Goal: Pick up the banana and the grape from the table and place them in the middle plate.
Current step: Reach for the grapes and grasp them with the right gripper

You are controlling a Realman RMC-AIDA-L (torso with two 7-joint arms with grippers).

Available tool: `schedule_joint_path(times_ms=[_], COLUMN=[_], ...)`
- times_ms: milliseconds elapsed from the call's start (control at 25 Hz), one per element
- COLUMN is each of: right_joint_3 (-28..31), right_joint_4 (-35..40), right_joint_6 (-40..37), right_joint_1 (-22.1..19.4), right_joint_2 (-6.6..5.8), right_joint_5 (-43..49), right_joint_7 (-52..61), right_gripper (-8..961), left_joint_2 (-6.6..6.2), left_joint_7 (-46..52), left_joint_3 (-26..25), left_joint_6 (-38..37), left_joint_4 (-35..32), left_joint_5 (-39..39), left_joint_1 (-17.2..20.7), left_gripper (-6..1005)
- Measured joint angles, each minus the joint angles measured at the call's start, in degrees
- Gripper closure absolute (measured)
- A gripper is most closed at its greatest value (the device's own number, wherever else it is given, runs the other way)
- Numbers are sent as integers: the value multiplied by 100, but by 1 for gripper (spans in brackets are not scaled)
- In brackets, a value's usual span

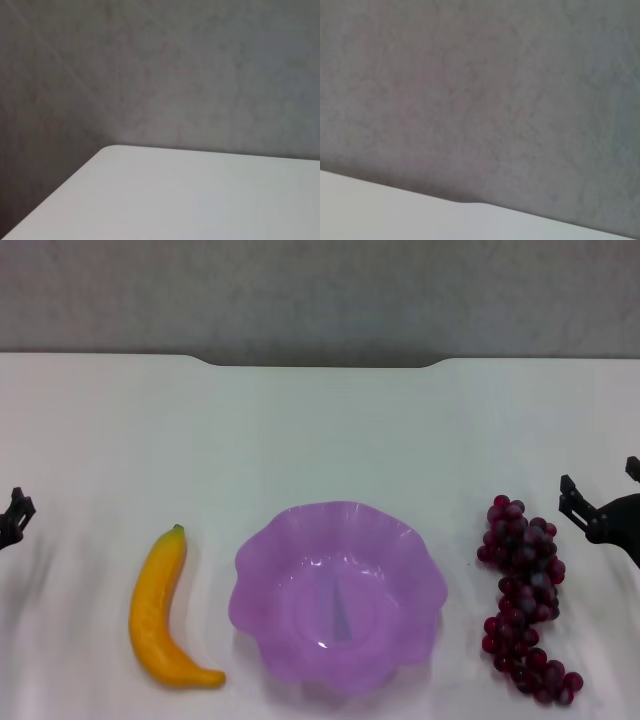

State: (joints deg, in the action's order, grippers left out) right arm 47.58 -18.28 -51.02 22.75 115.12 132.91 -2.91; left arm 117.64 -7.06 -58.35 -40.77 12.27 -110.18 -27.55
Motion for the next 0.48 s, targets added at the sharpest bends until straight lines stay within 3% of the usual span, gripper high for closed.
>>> schedule_joint_path(times_ms=[480], right_joint_3=[0], right_joint_4=[-51], right_joint_6=[57], right_joint_1=[21], right_joint_2=[2], right_joint_5=[-58], right_joint_7=[109], right_gripper=[60], left_joint_2=[-1], left_joint_7=[-7], left_joint_3=[17], left_joint_6=[-16], left_joint_4=[138], left_joint_5=[-34], left_joint_1=[77], left_gripper=[96])
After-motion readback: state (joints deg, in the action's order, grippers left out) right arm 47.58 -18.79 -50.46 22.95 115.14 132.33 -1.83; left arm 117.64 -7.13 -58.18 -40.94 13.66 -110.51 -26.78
